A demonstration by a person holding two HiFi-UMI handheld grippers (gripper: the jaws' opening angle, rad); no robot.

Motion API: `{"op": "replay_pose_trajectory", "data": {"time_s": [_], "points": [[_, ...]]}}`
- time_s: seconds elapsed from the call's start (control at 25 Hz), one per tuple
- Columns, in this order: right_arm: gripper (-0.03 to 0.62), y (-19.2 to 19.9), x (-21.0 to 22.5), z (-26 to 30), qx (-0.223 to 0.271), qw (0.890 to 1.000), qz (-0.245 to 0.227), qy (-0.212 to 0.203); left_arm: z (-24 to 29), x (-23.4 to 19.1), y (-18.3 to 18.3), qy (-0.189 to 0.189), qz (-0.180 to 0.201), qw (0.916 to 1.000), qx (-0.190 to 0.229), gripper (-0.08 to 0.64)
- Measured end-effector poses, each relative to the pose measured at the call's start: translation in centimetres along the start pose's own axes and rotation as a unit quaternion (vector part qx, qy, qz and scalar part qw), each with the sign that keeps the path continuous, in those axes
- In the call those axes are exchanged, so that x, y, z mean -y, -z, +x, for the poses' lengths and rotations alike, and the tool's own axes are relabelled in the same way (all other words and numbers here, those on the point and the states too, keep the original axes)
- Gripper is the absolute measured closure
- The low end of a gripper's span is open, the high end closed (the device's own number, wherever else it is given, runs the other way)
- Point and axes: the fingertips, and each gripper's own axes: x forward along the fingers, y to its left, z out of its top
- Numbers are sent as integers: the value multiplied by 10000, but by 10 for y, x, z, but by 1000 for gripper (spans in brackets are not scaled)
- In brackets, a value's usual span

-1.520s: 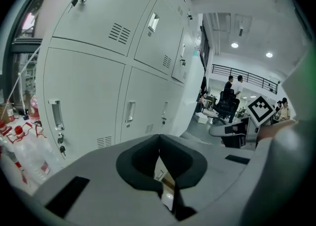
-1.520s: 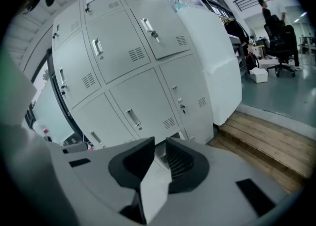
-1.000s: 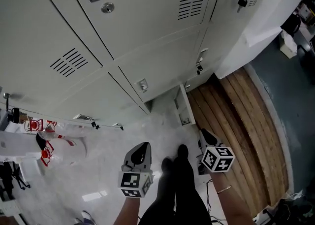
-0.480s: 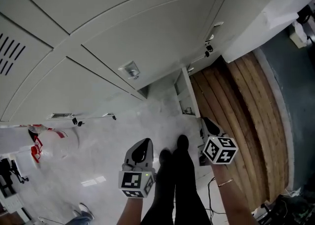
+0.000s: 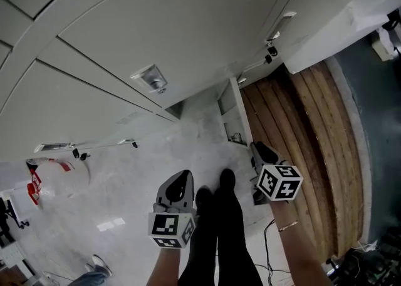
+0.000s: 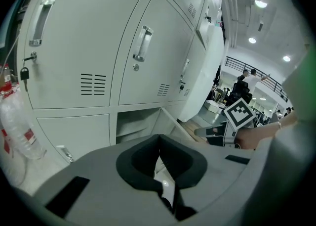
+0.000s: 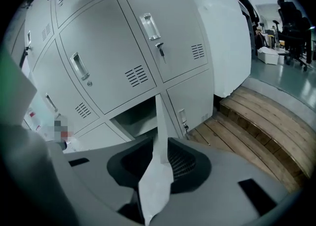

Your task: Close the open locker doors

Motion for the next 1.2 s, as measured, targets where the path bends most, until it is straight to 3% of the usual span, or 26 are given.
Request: {"op": "replay_pose_trajectory", "data": {"time_s": [0.28, 0.72, 1.2], "points": [[416, 11, -1, 24, -428, 9976, -45, -551, 9, -1, 10, -5, -100, 9999, -21, 540], [485, 32, -1, 31, -823, 9949, -278, -507, 7, -8, 10, -125, -206, 9997, 10, 540], [479, 44, -50, 42, -1025, 9895, -685, -756, -18, -34, 4, -422, -407, 9981, 173, 540]]}}
